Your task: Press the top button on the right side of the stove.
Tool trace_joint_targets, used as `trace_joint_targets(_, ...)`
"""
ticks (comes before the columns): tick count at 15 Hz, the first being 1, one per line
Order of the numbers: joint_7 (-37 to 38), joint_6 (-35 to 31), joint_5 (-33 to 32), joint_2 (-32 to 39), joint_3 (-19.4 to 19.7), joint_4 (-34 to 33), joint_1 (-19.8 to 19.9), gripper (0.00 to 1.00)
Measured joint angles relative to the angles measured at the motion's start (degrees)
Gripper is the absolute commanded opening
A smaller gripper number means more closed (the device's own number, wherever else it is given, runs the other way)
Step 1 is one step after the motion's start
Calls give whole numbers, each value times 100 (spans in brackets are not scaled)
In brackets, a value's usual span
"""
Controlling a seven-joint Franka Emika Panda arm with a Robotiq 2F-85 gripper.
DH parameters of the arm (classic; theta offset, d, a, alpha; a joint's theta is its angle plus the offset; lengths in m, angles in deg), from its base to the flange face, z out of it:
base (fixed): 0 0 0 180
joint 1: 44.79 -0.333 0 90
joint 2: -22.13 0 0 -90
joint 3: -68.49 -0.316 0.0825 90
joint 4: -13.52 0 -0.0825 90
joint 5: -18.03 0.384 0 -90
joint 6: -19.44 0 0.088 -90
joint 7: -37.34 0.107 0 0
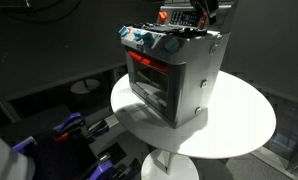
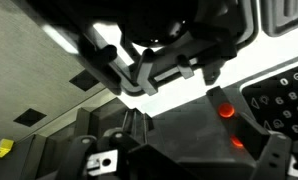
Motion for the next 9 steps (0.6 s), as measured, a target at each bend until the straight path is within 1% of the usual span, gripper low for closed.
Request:
trace_joint_targets(4,0,-204,63,167,165,-145,-208,100)
trace_joint_targets(9,0,-240,62,270,172,-246,-220,100)
